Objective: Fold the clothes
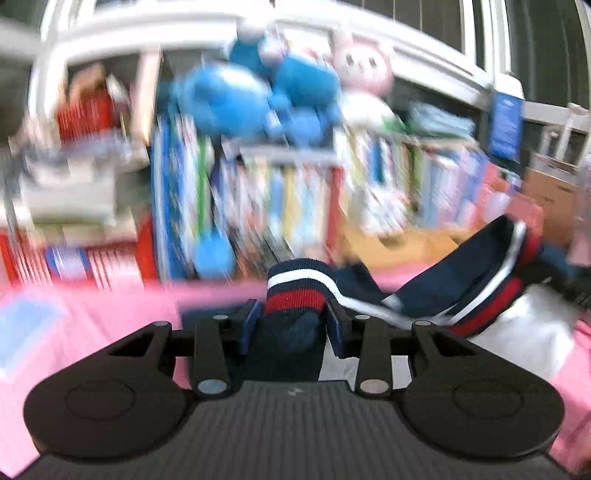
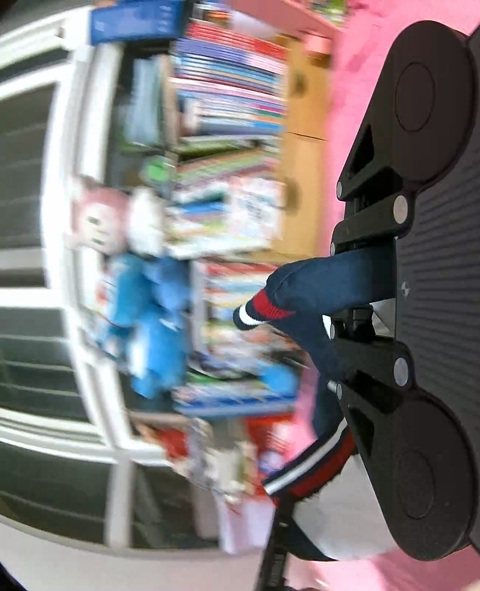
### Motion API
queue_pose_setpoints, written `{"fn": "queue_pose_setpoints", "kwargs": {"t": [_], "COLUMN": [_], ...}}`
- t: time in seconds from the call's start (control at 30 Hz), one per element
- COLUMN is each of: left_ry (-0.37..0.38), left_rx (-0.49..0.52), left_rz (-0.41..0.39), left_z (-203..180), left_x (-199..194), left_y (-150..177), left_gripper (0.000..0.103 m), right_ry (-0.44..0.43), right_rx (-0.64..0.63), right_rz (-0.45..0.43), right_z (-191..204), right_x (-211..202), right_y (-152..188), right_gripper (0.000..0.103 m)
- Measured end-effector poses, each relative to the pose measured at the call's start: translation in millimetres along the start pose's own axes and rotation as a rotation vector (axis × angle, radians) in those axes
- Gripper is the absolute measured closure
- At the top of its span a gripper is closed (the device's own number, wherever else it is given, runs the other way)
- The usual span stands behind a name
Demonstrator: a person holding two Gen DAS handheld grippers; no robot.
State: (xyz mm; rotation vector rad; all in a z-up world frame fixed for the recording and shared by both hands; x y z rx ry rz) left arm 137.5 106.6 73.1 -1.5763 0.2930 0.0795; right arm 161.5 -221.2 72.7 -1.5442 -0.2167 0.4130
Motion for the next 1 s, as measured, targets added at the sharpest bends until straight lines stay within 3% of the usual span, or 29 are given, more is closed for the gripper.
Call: {"fn": "queue_pose_setpoints", "kwargs": {"t": [0.07,0.13,0.23,0.3,0.37,0.5,0.57,0.6,0.7,0.8,0.83,0.87,0.9,0.93,1.0], "left_ry": [-0.065,-0.187,-0.289,-0.289,-0.292,-0.303,-0.274,-0.238,-0.088,0.019,0.020,-0.017,-0.068,-0.108,-0.154], "left_rx": [0.067,0.119,0.120,0.071,0.041,0.040,0.021,0.010,0.050,0.186,0.283,0.375,0.458,0.518,0.517], "left_rz": [-0.040,-0.049,0.072,0.167,0.226,0.184,0.128,0.097,0.045,0.015,0.002,0.000,0.007,0.025,0.094], "left_z": [12,32,58,71,82,91,89,85,51,9,-6,-18,-26,-28,-18], "left_x": [32,75,135,163,177,159,139,129,105,97,98,101,108,115,125], "left_y": [-10,-7,17,39,59,65,55,51,44,55,64,74,86,98,114], "left_gripper": [0.055,0.055,0.057,0.057,0.057,0.052,0.036,0.032,0.020,0.016,0.015,0.015,0.015,0.016,0.015], "right_ry": [0.028,0.082,0.132,0.153,0.173,0.212,0.232,0.242,0.183,0.108,0.084,0.059,0.034,0.005,-0.037], "right_rx": [0.007,0.018,0.054,0.047,0.035,0.011,-0.001,-0.007,0.034,0.085,0.102,0.119,0.135,0.124,0.069], "right_rz": [-0.042,-0.003,0.129,0.230,0.253,0.300,0.323,0.335,0.297,0.244,0.227,0.210,0.192,0.205,0.262], "right_z": [-12,-25,-42,-49,-50,-53,-54,-55,-53,-51,-50,-49,-49,-44,-26], "right_x": [23,66,133,166,176,195,204,209,189,162,152,143,134,128,128], "right_y": [-20,-15,16,39,51,74,86,92,84,70,66,62,57,56,63], "right_gripper": [0.088,0.087,0.087,0.087,0.086,0.075,0.056,0.043,0.023,0.014,0.013,0.013,0.022,0.051,0.073]}}
Point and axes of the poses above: each gripper's, at about its wrist camera, not at the fingertips, and x roughly the way its jaws point, z to its left, y to its underside, the point moved 3 cm from there along x, roughly the way its jaws point, and after that the axes turned 7 degrees about -z, right-handed, at the moved point
